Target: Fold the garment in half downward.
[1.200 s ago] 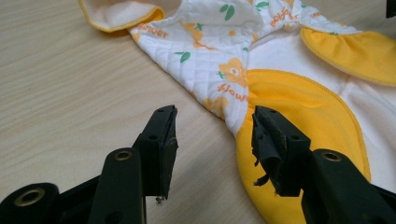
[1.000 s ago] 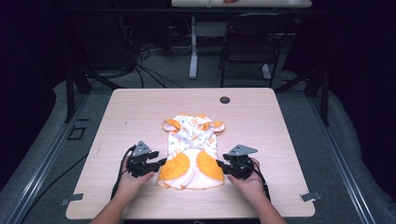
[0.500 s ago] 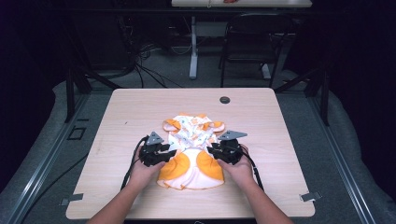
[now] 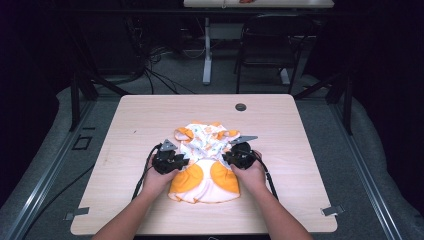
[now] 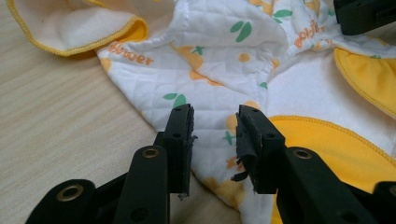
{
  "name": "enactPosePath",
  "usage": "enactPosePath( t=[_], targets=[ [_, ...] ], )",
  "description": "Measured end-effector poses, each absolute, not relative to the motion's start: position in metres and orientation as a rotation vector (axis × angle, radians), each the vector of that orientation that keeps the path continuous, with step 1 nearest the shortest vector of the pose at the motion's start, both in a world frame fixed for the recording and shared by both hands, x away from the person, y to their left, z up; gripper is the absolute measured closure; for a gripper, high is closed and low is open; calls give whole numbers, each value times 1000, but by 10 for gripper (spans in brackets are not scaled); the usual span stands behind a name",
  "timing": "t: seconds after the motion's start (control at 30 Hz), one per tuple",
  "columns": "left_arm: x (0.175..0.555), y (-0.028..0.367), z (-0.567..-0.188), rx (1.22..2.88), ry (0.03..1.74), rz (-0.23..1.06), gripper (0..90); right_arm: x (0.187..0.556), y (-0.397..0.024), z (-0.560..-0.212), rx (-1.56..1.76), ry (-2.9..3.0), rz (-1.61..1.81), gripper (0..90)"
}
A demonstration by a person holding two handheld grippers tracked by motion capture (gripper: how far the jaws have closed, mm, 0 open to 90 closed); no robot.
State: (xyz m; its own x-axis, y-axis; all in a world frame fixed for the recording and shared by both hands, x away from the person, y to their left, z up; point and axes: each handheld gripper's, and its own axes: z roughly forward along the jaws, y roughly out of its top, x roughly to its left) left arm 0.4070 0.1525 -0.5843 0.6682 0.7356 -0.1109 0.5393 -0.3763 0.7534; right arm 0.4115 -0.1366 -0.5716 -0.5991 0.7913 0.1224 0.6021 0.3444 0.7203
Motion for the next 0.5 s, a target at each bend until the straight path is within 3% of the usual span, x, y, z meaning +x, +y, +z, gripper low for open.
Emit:
enactPosePath(
  t=[0.17,0.5],
  targets=[
    [403,150,-584,2126,929,349,678,407,-128,-577,1120,2417,1005,823],
    [388,150,-581,2192,857,348,718,385,-130,-578,1031,2452,1022,827]
  ],
)
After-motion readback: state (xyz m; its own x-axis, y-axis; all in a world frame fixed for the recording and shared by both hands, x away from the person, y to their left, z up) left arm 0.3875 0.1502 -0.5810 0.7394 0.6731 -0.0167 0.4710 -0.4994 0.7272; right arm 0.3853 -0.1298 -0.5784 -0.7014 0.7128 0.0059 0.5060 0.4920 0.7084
